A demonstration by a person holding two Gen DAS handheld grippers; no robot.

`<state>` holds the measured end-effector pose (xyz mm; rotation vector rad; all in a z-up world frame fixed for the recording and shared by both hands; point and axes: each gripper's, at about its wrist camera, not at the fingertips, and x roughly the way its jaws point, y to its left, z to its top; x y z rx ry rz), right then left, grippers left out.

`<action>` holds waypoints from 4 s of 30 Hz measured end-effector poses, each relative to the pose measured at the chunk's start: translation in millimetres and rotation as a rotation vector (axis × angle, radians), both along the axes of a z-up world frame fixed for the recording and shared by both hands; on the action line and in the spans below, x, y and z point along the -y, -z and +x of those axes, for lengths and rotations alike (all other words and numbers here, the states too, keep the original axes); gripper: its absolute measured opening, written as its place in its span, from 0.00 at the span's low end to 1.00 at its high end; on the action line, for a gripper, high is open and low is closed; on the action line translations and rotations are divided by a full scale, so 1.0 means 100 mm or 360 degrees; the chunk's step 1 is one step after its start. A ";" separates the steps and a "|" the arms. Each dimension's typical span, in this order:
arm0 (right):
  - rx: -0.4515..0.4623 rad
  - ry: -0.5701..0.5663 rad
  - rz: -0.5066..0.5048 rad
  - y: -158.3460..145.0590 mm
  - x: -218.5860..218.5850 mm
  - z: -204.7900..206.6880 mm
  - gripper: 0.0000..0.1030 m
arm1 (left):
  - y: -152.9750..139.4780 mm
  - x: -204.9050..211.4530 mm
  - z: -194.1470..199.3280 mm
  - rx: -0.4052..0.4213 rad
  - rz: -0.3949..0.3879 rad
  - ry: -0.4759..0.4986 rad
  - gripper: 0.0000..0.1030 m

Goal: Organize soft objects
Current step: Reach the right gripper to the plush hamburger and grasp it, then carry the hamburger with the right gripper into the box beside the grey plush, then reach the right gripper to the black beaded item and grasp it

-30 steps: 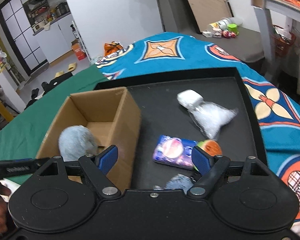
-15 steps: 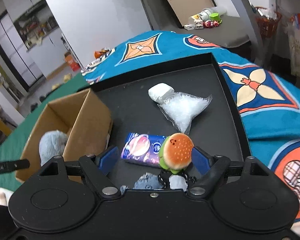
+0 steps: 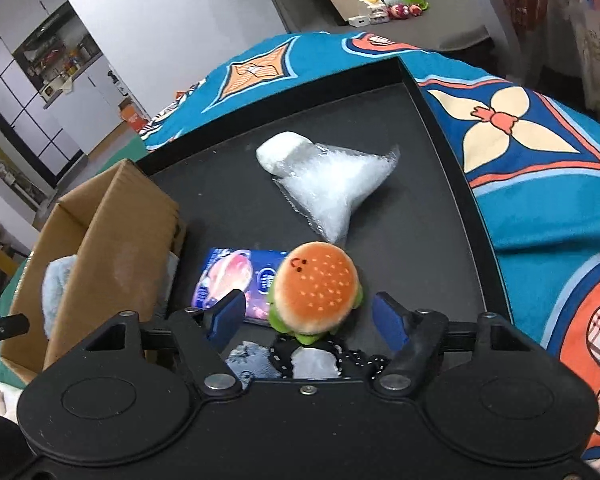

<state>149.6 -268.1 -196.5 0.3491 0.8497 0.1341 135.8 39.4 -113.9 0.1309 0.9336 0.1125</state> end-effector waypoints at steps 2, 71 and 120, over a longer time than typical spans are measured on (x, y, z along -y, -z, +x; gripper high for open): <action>0.0000 0.0008 0.0019 0.03 0.02 0.01 0.67 | 0.01 0.01 0.03 -0.0021 0.0011 -0.0009 0.66; 0.0310 -0.0242 -0.0335 -1.03 -0.84 -0.12 0.37 | 0.03 -0.07 -0.01 0.0004 -0.0071 0.0002 0.32; 0.0127 -0.0330 -0.0534 -0.89 -0.77 -0.25 0.72 | 0.01 -0.19 -0.05 0.0036 -0.0122 -0.0062 0.23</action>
